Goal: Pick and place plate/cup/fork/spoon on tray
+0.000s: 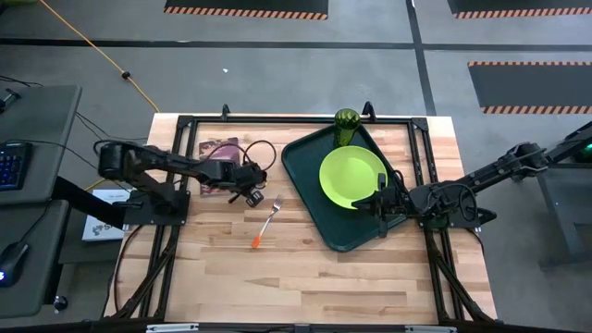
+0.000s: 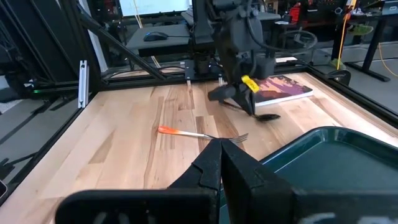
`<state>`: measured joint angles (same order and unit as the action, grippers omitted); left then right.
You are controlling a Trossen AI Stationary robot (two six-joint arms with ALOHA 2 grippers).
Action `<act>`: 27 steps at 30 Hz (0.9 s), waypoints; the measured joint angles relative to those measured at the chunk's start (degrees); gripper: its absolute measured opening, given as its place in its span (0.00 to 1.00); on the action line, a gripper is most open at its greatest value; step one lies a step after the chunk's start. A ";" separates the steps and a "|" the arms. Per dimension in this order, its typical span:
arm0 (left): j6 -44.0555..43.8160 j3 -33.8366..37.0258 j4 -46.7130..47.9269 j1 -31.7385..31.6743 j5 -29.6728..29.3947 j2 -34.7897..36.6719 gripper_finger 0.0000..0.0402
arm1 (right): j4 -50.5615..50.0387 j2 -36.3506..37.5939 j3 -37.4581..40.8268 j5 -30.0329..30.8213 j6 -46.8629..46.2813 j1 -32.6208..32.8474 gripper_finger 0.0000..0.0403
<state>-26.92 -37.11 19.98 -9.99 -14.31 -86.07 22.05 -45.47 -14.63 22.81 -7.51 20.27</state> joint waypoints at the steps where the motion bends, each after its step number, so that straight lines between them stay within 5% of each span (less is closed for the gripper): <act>1: 0.05 -0.11 -0.14 0.23 -0.08 1.55 0.02 | 0.02 0.00 0.00 0.00 -0.04 0.00 0.00; 8: -0.24 -0.45 -1.22 4.44 -2.50 13.33 0.01 | 0.02 0.00 0.00 0.13 0.03 0.00 0.00; 13: -1.07 -1.65 -5.54 10.82 -4.94 15.49 0.01 | 0.12 0.00 0.00 1.66 -2.91 -0.02 0.00; 27: 16.26 -28.36 -8.00 22.23 -31.34 -7.01 0.00 | 20.47 -8.76 -0.02 6.87 -9.46 -0.67 0.06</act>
<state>-10.66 -65.48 11.98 12.24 -45.64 -93.08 42.51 -54.24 -14.66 29.67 -16.97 19.60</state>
